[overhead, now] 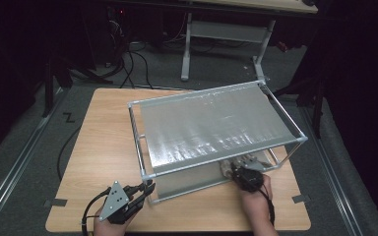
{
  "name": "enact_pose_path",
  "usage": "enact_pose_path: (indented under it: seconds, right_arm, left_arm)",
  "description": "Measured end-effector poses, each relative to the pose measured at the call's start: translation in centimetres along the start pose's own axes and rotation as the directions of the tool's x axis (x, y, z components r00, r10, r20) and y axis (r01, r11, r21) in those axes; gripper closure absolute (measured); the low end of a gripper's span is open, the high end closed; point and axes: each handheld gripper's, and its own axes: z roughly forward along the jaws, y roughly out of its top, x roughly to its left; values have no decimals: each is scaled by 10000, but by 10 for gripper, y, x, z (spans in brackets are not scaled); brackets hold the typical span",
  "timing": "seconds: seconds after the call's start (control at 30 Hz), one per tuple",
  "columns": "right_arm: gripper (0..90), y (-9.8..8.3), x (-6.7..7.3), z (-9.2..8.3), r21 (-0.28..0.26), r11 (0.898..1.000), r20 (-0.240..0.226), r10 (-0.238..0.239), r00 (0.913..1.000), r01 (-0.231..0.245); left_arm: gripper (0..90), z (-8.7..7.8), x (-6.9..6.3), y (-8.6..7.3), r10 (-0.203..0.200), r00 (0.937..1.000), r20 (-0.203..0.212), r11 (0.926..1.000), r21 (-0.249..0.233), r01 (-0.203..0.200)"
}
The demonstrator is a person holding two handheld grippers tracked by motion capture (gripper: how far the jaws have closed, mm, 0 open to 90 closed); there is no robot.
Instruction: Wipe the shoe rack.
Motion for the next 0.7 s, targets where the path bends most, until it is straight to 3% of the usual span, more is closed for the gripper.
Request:
enact_pose_path:
  seconds: [0.23, 0.37, 0.53, 0.7]
  right_arm:
    - [619, -13, -42, -7, 15, 9999, 1130, 157, 9935, -160]
    - [605, -19, -61, -11, -47, 9978, 1265, 657, 9898, -656]
    - [590, -19, -62, -10, -24, 9963, 1337, 857, 9873, -861]
    - [537, -21, -65, -9, -157, 9931, 1046, 1176, 9875, -1166]
  left_arm:
    - [805, -6, 6, -1, -86, 9997, -220, 10000, -28, 85]
    - [805, -6, 6, -2, -104, 9997, -200, 9999, -32, 104]
    - [804, -5, 7, -4, -43, 10000, -67, 10000, 30, 43]
    - [803, -5, 6, -4, 147, 9998, -101, 9999, 53, -146]
